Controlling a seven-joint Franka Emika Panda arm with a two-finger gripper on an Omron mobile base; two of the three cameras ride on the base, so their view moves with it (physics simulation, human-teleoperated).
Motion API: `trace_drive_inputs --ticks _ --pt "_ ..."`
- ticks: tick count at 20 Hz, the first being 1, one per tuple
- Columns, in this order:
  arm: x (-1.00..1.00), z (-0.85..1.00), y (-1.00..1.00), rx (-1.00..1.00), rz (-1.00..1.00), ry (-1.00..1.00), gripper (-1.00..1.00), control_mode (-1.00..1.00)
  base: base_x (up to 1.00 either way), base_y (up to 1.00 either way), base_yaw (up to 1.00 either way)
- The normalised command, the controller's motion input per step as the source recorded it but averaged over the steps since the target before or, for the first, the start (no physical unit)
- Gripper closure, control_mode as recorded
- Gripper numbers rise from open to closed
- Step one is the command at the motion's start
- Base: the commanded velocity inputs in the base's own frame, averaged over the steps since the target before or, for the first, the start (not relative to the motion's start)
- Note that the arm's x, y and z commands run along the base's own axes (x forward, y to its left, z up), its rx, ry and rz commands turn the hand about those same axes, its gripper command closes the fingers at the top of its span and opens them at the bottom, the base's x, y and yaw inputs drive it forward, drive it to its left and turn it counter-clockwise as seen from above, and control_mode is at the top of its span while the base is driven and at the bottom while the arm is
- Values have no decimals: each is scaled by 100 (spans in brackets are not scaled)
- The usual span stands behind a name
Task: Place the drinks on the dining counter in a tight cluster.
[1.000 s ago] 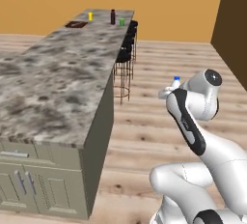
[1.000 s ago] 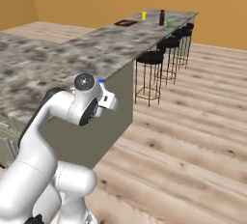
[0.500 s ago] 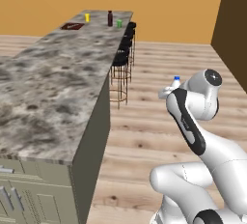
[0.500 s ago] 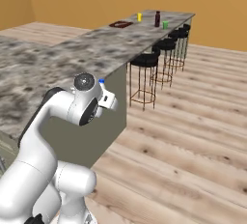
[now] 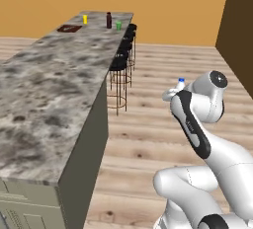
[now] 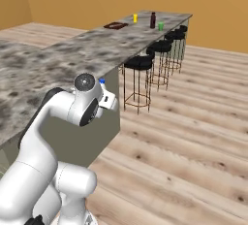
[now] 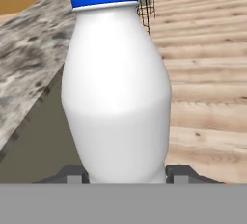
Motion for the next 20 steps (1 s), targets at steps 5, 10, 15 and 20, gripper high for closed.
trace_drive_inputs --ticks 5,10,15,20 --pt "0 0 0 0 0 0 100 100 40 -40 0" --pt "0 0 0 0 0 0 100 100 41 -40 0" --pt "0 0 0 0 0 0 100 100 44 -40 0" --pt "0 0 0 0 0 0 100 100 42 -40 0"
